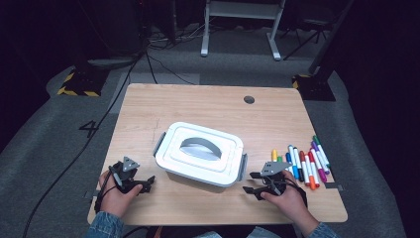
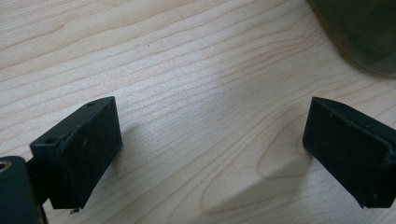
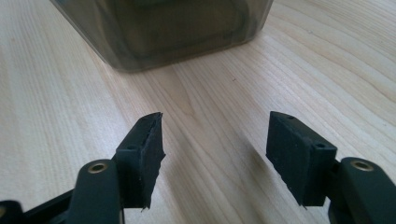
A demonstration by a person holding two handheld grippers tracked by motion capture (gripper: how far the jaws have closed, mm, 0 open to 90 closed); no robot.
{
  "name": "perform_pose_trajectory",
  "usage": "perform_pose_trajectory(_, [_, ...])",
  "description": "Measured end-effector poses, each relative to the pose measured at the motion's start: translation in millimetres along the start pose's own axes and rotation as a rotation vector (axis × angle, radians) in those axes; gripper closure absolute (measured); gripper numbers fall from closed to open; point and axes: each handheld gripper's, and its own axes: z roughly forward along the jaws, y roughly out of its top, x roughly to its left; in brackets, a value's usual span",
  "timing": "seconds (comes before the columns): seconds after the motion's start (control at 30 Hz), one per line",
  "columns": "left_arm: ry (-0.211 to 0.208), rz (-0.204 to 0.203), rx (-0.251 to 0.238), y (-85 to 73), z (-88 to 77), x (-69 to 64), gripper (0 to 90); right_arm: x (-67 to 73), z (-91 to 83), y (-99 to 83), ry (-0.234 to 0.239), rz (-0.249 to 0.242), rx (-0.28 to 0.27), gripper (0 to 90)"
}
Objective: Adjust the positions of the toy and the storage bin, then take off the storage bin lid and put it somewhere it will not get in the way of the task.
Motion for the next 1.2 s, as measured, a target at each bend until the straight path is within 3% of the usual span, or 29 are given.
perform_pose_trajectory(0.33, [0.004,-0.009,0.0,0.4,0.5,-1.1,4.7,4.5,-27.1,18.2,0.01,0.019,-0.027,42.8])
perform_pose_trajectory(0.8, [0.005,-0.011,-0.002,1.5,1.8,-1.4,4.2,14.3,-67.0,60.4,0.017,-0.03,-0.093,43.5])
perform_pose_trajectory(1.0, [0.004,-0.009,0.001,2.1,2.1,-1.2,4.1,17.3,-70.1,82.2,0.04,-0.049,-0.136,43.5])
perform_pose_trajectory(1.2, [0.005,-0.008,0.001,2.2,2.1,-1.2,4.1,20.4,-61.0,112.3,0.067,-0.088,-0.146,42.7])
